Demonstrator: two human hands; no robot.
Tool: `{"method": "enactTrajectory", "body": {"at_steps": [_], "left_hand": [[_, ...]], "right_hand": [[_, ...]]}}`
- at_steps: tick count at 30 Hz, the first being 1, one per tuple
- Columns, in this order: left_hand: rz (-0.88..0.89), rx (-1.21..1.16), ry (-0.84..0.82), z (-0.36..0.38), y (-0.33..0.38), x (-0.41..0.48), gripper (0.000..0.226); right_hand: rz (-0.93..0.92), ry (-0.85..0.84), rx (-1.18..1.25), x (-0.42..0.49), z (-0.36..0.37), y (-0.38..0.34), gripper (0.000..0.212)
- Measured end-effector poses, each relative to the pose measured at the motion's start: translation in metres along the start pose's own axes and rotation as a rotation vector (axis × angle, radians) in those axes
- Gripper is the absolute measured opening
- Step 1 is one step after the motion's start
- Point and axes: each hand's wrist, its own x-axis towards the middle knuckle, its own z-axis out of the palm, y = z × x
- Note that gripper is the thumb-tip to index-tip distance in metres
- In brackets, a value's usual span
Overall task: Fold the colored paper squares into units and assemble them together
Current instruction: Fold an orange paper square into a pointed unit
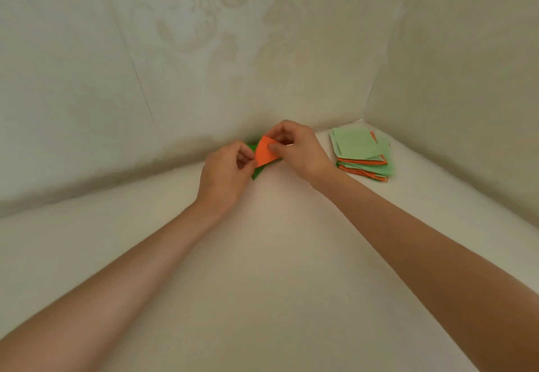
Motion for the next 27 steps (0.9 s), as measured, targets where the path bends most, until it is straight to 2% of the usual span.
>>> {"method": "enactTrajectory", "body": {"at_steps": [3, 7, 9, 11, 14, 16, 18, 21, 23, 27], "left_hand": [[0.002, 0.059, -0.003, 0.007, -0.008, 0.006, 0.015], [0.154, 0.224, -0.027, 0.011, -0.014, 0.007, 0.004], [0.265, 0.284, -0.042, 0.009, -0.014, 0.004, 0.012], [0.308, 0.337, -0.125, 0.005, -0.011, -0.005, 0.021], [0.351, 0.346, -0.218, -0.004, -0.013, -0.014, 0.024], [0.355, 0.28, -0.231, -0.01, -0.018, -0.015, 0.023], [0.338, 0.234, -0.232, -0.014, -0.025, -0.012, 0.026], [0.337, 0.218, -0.2, -0.011, -0.027, -0.009, 0.029], [0.304, 0.228, -0.183, -0.006, -0.026, -0.01, 0.032], [0.277, 0.239, -0.148, -0.001, -0.027, -0.008, 0.027]], "right_hand": [[0.004, 0.0, -0.106, 0.008, 0.006, 0.014, 0.021], [-0.058, -0.05, -0.379, 0.011, 0.007, 0.028, 0.024], [-0.166, -0.086, -0.559, 0.01, 0.001, 0.028, 0.021], [-0.27, -0.168, -0.643, 0.005, -0.005, 0.029, 0.022], [-0.287, -0.292, -0.672, -0.015, -0.016, 0.026, 0.029], [-0.334, -0.274, -0.691, -0.028, -0.021, 0.026, 0.029], [-0.366, -0.256, -0.702, -0.035, -0.023, 0.025, 0.028], [-0.239, -0.328, -0.614, -0.033, -0.027, 0.019, 0.03], [-0.237, -0.365, -0.625, -0.028, -0.026, 0.019, 0.032], [-0.275, -0.301, -0.613, -0.018, -0.015, 0.029, 0.031]]}}
